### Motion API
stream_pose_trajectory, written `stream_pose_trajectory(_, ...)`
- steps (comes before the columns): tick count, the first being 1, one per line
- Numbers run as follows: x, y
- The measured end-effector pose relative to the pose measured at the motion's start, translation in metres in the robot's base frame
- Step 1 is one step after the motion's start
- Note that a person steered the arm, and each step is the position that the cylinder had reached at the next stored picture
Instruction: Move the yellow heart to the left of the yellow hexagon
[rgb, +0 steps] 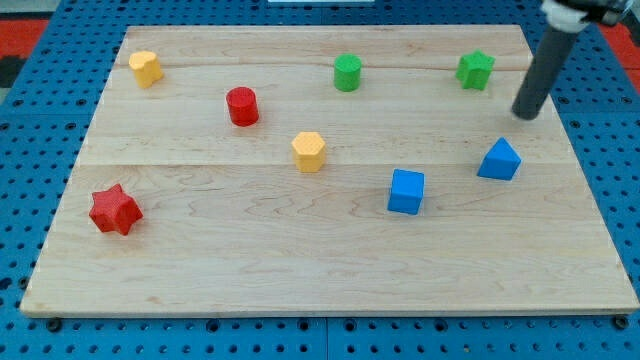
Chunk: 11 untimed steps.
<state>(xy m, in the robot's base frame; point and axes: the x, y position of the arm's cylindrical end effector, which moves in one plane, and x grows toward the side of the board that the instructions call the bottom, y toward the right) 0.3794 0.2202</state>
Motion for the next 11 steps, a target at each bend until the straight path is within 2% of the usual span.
stream_pose_trajectory(2,-0.058,-0.216)
stream_pose_trajectory(3,-0.117,-0.293)
stream_pose_trajectory(4,-0.136,-0.411)
stream_pose_trajectory(5,-0.134,-0.504)
stream_pose_trajectory(6,-0.123,-0.507)
stream_pose_trajectory(7,-0.101,-0.436)
stream_pose_trajectory(9,-0.053,-0.404)
stream_pose_trajectory(11,0.035,-0.318)
